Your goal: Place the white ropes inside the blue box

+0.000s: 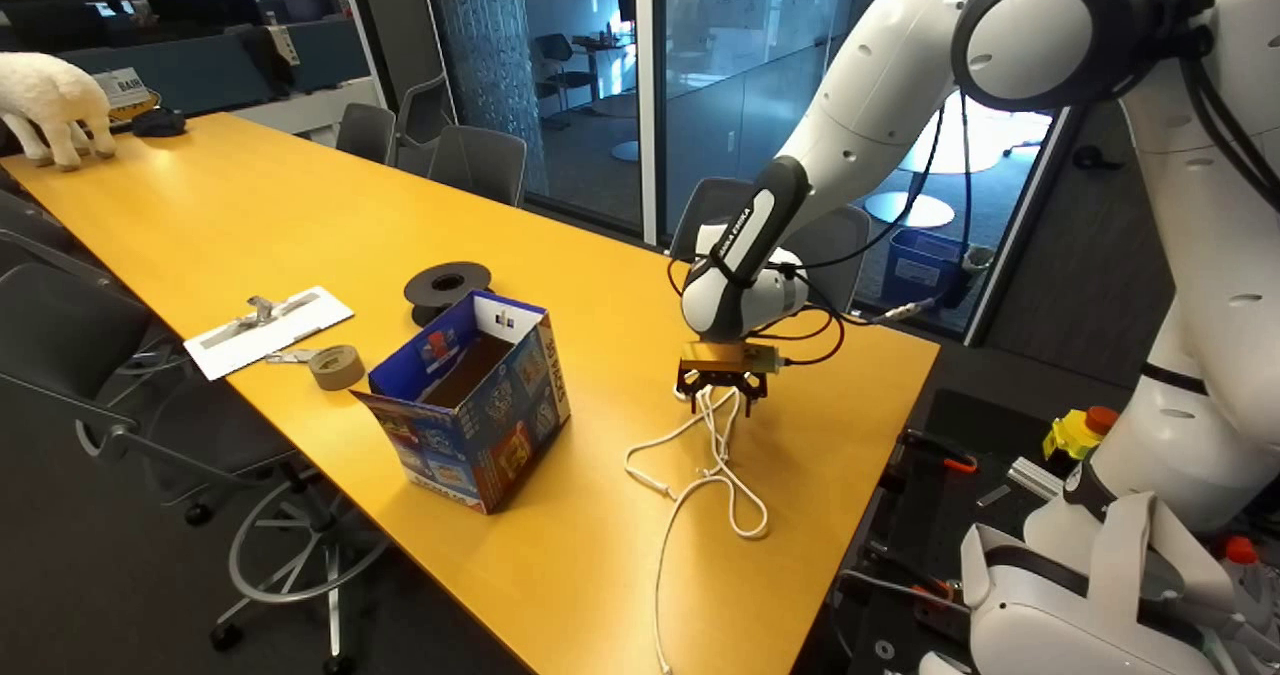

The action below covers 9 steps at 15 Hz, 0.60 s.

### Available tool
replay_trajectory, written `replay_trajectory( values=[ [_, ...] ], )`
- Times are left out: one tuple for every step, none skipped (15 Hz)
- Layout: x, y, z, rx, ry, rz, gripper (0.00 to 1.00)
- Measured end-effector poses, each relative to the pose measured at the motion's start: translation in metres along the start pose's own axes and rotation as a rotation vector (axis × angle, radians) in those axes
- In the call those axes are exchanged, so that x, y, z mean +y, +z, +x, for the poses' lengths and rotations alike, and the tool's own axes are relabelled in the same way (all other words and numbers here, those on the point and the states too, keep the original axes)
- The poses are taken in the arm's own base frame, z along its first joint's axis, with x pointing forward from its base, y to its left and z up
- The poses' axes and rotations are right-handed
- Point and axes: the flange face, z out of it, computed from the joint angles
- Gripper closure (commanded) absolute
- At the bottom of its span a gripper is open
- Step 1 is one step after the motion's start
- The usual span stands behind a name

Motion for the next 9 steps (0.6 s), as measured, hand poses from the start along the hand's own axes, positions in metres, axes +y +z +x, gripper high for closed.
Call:
replay_trajectory(
  values=[
    [0.0004, 0.0, 0.0, 0.005, 0.0, -0.004, 0.0],
    [0.0007, -0.0002, 0.0006, 0.011, -0.001, -0.007, 0.0],
    [0.0011, -0.0003, 0.0013, 0.015, -0.003, -0.01, 0.0],
    [0.0014, -0.0004, 0.0018, 0.018, -0.005, -0.011, 0.0],
    [0.0014, -0.0003, 0.002, 0.021, -0.008, -0.012, 0.0],
    [0.0015, 0.0001, 0.002, 0.022, -0.011, -0.013, 0.0],
    [0.0016, 0.0008, 0.002, 0.023, -0.014, -0.014, 0.0],
    [0.0019, 0.0016, 0.0021, 0.025, -0.015, -0.015, 0.0],
    [0.0021, 0.0023, 0.0023, 0.03, -0.017, -0.014, 0.0]
  ],
)
